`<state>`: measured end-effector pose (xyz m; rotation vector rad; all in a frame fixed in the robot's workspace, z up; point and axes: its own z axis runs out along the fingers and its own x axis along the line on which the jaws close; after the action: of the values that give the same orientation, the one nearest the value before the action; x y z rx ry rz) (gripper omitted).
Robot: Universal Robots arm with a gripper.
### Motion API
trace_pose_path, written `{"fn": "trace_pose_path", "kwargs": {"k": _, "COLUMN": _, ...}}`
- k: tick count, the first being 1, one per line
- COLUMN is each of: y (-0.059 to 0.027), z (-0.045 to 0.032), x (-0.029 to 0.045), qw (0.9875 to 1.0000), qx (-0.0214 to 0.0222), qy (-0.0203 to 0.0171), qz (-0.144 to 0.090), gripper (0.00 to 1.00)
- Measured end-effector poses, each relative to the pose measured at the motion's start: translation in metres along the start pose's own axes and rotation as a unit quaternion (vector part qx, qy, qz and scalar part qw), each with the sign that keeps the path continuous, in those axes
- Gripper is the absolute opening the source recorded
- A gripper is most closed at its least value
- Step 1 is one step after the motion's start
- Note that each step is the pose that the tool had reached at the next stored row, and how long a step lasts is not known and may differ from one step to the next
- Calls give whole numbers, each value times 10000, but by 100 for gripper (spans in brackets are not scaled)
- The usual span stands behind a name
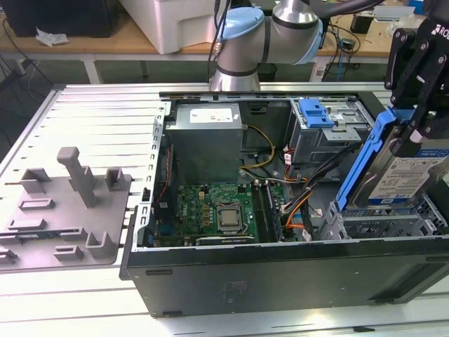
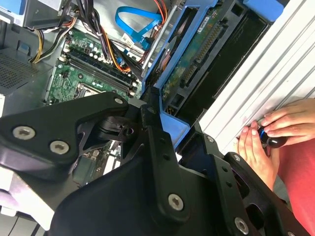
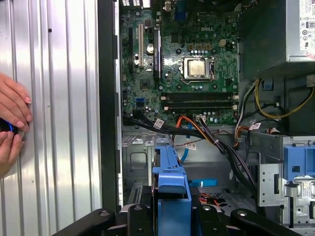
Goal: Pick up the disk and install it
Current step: 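Insert the disk into the insertion slot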
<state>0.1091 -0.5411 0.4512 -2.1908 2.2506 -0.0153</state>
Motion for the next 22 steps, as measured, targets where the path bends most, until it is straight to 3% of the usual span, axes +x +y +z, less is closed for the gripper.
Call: {"fn": "trace_pose_path", "kwargs": {"k": 22, "y": -4, "z": 77, "x": -2, "qw": 10000, "qx": 1, "qy": 1, "qz": 0, "gripper": 36}}
